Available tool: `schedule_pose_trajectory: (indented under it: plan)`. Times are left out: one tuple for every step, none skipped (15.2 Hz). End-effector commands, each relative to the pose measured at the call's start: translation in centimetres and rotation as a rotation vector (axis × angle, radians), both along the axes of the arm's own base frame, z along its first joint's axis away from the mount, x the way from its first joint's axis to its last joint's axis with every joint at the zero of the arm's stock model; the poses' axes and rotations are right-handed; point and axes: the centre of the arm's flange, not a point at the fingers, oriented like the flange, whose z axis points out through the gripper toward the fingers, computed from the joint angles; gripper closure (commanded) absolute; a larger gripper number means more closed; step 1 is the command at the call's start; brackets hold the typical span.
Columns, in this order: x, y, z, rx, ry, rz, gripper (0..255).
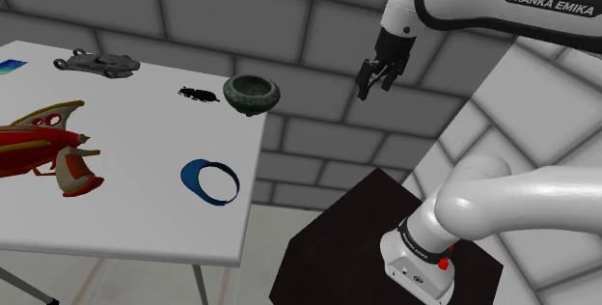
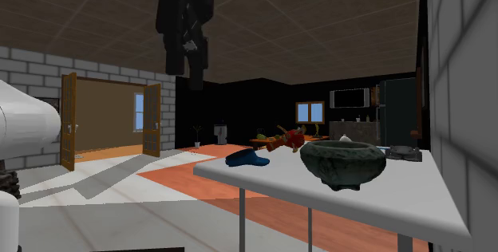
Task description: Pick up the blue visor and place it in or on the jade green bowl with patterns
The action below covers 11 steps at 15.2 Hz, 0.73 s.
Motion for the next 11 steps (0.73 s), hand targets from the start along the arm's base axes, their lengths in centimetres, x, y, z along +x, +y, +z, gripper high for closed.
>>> schedule_pose_trajectory:
  plan:
    - [0.0,0.0,0.0,0.000,0.000,0.000,0]
    - [0.3,1.1,-0.6,0.003,-0.003,0.006,0]
    - [0.6,2.1,-1.2,0.006,-0.007,0.011,0]
    - [0.9,3.2,-1.8,0.008,-0.010,0.017,0]
    - [1.2,4.3,-2.4,0.011,-0.014,0.023,0]
    - [1.5,5.4,-3.0,0.014,-0.017,0.028,0]
    - [1.8,6.5,-3.5,0.017,-0.020,0.034,0]
    - [2.1,7.6,-4.1,0.019,-0.024,0.040,0]
    - [2.3,8.7,-4.7,0.022,-0.027,0.045,0]
    - [2.6,9.8,-5.3,0.025,-0.031,0.051,0]
    - [2.9,10.9,-5.8,0.028,-0.034,0.057,0]
